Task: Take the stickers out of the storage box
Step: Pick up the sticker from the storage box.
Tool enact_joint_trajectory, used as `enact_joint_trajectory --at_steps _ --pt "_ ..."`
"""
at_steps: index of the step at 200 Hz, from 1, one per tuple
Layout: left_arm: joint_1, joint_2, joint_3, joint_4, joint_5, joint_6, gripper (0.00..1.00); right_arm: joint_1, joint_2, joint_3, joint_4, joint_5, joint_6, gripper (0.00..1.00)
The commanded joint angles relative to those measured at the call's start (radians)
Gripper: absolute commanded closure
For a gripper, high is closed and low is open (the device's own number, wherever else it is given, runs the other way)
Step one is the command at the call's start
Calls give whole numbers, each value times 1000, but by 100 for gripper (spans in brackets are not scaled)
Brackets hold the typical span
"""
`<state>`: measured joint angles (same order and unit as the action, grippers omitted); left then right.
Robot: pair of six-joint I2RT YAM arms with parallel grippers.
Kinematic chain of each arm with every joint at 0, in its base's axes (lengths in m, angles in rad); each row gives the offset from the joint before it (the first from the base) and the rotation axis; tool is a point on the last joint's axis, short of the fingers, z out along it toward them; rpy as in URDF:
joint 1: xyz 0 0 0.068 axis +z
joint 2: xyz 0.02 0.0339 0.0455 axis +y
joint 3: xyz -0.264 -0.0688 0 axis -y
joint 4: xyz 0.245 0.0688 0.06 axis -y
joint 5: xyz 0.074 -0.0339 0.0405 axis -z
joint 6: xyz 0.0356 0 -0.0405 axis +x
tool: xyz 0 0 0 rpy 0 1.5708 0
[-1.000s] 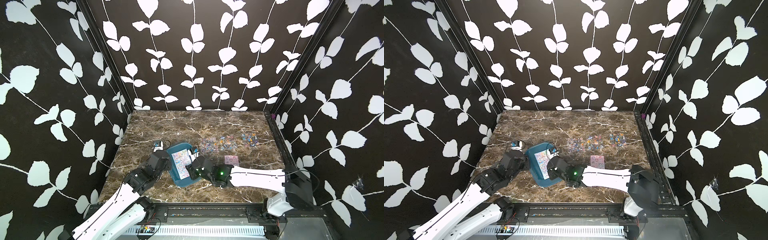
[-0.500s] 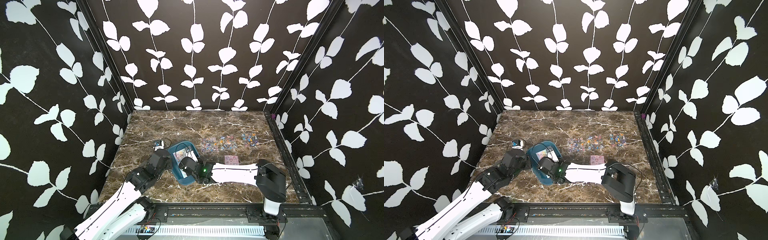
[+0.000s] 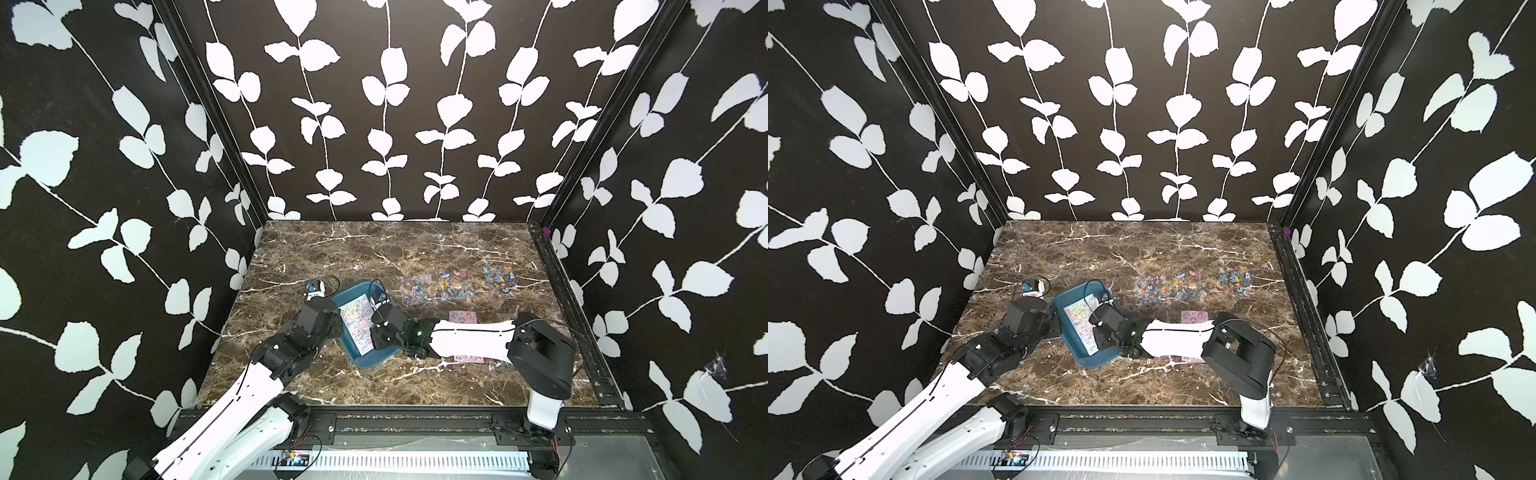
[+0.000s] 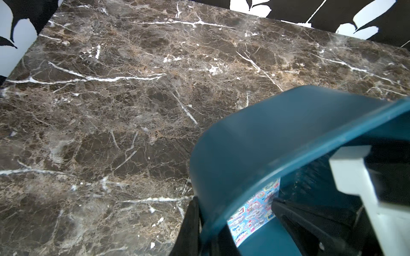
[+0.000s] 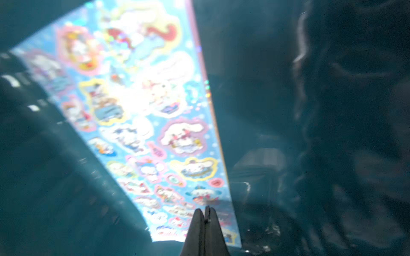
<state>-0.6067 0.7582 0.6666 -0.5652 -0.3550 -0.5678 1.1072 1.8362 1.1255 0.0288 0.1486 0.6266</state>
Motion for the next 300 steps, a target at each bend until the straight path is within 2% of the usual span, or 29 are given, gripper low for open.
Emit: enact_joint_trajectory --at_steps 1,40,64,73,89,108,160,206,255,300 --pt "-1 -30 7 15 48 -4 100 -49 -36 -36 54 -44 45 100" --pt "-1 -32 5 3 27 0 100 -78 -77 -92 127 -116 56 100" --pt "-2 -34 3 3 18 4 100 -76 -107 -97 86 -69 56 100" --pt "0 -32 2 5 23 8 100 -72 -112 -86 59 -42 51 88" --pt "-1 -23 2 12 36 12 100 -54 -118 -56 19 23 30 80" --pt "-1 -15 1 23 51 16 100 -40 -121 -28 10 80 15 64" --pt "-1 -11 1 18 53 30 100 -29 -99 40 -47 197 -5 40" --pt "-1 -38 -16 44 70 43 100 -17 -58 57 -39 250 36 27" --pt "-2 -167 -70 128 90 59 100 -18 5 45 83 133 63 28" --pt "-2 -172 -73 113 67 58 100 -65 58 49 227 -195 156 33"
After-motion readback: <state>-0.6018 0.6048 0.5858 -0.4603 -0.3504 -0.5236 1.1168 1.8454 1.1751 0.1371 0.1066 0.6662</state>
